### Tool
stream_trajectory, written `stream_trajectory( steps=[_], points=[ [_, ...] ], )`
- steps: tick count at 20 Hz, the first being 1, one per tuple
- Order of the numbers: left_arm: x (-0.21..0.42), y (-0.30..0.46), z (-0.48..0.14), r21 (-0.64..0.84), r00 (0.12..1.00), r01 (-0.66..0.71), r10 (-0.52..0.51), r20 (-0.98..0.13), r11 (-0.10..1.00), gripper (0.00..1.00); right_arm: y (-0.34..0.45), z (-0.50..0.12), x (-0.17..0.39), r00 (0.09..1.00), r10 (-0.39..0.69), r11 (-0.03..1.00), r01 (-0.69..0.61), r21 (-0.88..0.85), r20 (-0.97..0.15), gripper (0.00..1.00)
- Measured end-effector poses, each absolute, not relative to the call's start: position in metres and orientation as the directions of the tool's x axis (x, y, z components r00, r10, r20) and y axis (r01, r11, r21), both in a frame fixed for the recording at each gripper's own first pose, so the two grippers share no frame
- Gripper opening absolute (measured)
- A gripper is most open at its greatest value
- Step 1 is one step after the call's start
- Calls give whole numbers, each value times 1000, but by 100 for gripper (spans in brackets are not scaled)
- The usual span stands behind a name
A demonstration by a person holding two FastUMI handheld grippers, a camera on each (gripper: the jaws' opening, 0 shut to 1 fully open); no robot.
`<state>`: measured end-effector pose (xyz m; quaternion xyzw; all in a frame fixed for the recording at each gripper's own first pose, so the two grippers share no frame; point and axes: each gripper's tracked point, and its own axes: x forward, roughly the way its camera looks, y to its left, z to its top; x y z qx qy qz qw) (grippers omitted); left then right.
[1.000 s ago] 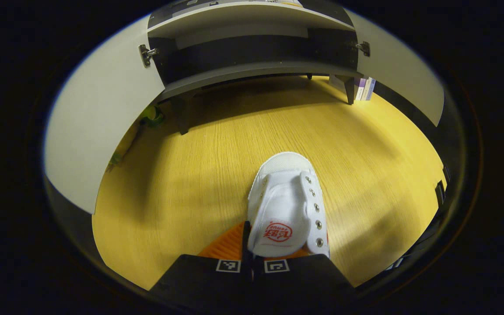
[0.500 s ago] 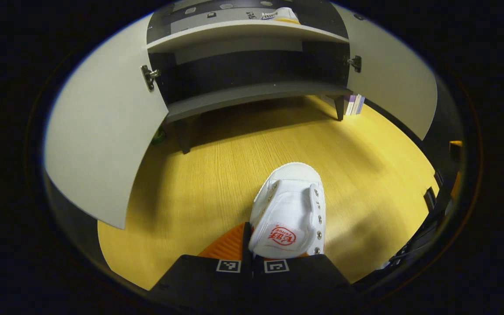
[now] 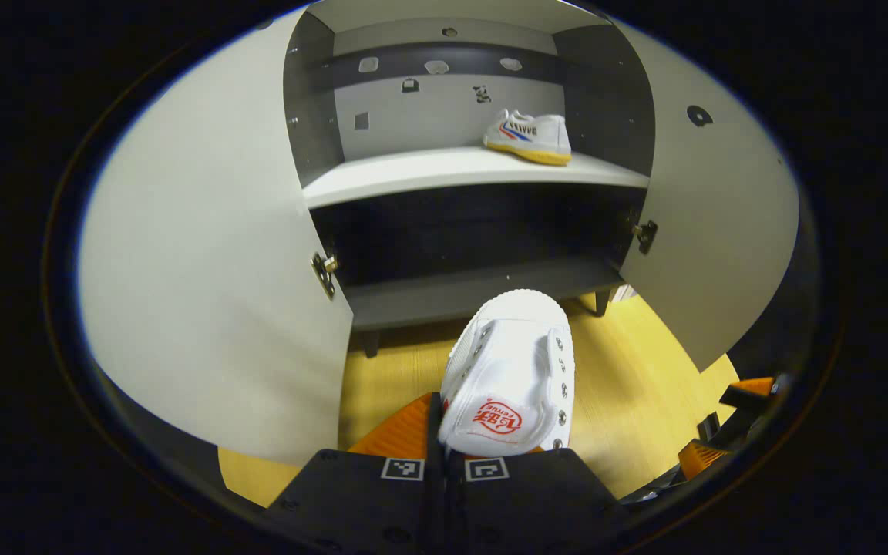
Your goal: Grab one shoe with the right hand and put it into the shoe cabinet, grab the other shoe with the left hand and put it into the shoe cabinet; then close the right door with the right hand and the left door with the left hand.
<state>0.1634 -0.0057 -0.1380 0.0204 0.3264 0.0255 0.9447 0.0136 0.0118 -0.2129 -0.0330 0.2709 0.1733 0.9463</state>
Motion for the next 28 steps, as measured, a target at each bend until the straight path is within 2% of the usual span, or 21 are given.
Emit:
stream_trajectory(
  steps=[4,8,12,14,21,25,28],
  points=[
    [212,2,-66,47,840,-63,79,-537,997,5,5,-209,19,804,329,934,-354,46,-495,98],
    [273,16,-11,86,875,-111,139,-464,990,5,6,-211,25,799,364,924,-372,82,-478,99],
    [336,22,21,50,893,-135,143,-427,990,5,13,-212,24,779,410,903,-420,91,-475,99],
    [364,29,32,98,893,-133,163,-420,986,5,17,-210,23,772,433,890,-449,83,-466,99],
    [469,65,28,164,855,-173,230,-465,971,5,8,-217,32,771,417,902,-416,115,-482,99],
    [503,70,6,225,819,-134,235,-523,965,5,1,-215,39,791,386,917,-387,100,-475,99],
    [512,65,-6,217,799,-112,218,-561,970,5,-8,-220,43,798,358,926,-368,79,-485,99]
  ],
)
